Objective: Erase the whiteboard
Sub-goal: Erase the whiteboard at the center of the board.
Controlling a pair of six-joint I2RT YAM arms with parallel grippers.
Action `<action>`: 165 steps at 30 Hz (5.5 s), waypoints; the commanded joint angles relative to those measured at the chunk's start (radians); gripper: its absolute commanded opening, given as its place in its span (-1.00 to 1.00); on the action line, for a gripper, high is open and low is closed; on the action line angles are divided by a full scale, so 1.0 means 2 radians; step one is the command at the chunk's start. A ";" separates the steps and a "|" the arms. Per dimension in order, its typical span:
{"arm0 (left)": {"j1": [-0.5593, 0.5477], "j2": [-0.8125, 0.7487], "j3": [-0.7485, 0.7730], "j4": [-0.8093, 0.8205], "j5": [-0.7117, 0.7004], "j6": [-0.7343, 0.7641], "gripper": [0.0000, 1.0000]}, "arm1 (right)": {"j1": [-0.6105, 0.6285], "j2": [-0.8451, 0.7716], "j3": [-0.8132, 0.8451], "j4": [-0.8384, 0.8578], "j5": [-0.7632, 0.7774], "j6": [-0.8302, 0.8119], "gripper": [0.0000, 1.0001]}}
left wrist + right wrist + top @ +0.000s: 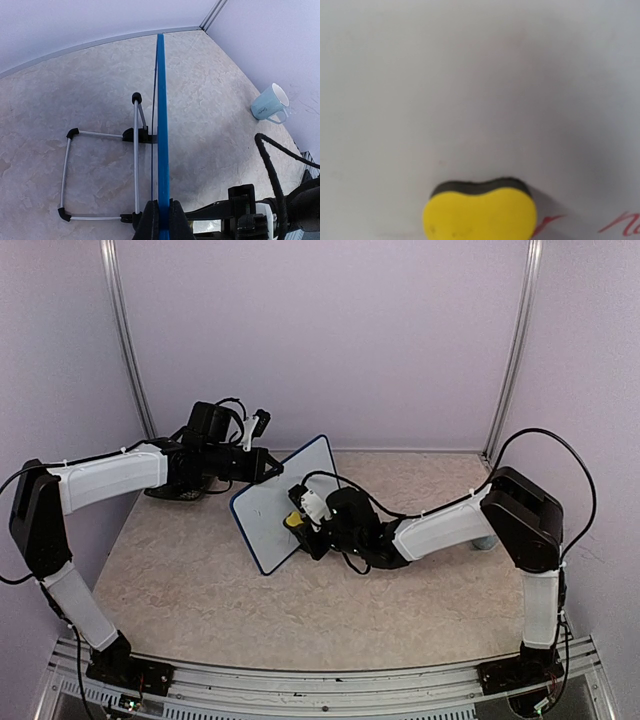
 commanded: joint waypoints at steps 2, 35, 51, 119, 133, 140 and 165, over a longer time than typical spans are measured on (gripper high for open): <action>-0.012 0.015 -0.007 -0.057 0.031 -0.011 -1.00 | -0.004 0.023 -0.016 -0.016 -0.005 0.012 -1.00; -0.012 0.014 -0.008 -0.058 0.030 -0.010 -1.00 | -0.006 -0.031 0.009 -0.006 -0.005 -0.008 -1.00; -0.012 0.014 -0.007 -0.058 0.030 -0.010 -1.00 | -0.006 0.026 -0.022 -0.007 -0.035 0.029 -1.00; -0.010 0.013 -0.007 -0.058 0.032 -0.010 -1.00 | -0.005 0.049 -0.019 -0.040 -0.064 0.037 -1.00; -0.011 0.013 -0.007 -0.057 0.032 -0.011 -1.00 | -0.002 0.028 0.028 -0.059 -0.058 0.009 -1.00; -0.011 0.012 -0.007 -0.058 0.031 -0.010 -1.00 | 0.013 -0.030 0.021 -0.036 -0.038 -0.010 -1.00; -0.012 0.010 -0.007 -0.058 0.032 -0.010 -1.00 | 0.038 0.046 -0.012 -0.039 -0.038 0.001 -1.00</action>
